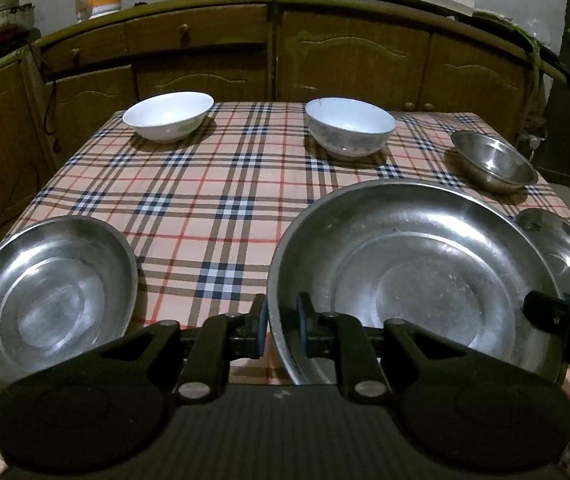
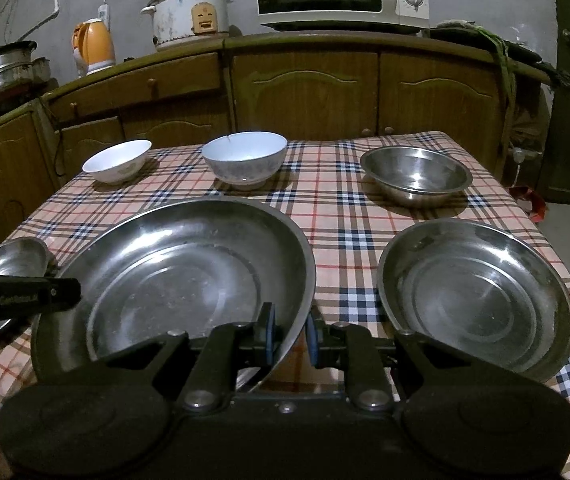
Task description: Organize plates and bowls
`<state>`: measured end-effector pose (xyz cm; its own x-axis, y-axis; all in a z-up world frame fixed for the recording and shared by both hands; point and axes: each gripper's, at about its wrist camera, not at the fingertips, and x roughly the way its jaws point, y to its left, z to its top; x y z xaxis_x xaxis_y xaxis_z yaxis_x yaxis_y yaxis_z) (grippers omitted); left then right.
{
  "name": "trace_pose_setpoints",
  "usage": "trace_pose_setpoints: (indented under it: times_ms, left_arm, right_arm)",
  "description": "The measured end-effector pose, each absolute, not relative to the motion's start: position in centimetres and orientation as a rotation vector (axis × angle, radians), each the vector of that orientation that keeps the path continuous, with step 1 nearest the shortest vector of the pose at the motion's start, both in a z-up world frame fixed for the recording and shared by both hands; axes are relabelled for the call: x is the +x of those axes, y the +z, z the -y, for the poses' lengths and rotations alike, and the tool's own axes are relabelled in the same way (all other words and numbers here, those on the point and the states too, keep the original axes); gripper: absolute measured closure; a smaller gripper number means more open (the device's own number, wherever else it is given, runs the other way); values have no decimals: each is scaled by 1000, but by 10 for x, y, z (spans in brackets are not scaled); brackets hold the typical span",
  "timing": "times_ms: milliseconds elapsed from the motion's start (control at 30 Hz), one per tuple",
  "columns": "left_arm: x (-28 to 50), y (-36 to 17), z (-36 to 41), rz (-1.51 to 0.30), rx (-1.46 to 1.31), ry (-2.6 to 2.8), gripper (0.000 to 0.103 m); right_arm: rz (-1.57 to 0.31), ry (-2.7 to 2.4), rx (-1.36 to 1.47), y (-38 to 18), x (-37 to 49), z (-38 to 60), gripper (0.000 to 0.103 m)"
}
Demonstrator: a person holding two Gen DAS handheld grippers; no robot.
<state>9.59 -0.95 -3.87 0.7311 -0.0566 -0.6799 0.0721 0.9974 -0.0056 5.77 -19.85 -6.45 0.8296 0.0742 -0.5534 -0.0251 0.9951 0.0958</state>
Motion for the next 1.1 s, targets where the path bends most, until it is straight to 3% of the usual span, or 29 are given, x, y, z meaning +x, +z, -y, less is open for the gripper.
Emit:
trace_pose_setpoints:
  times_ms: [1100]
  left_arm:
    - [128, -51, 14, -740, 68, -66, 87]
  right_arm:
    - [-594, 28, 72, -77, 92, 193, 79]
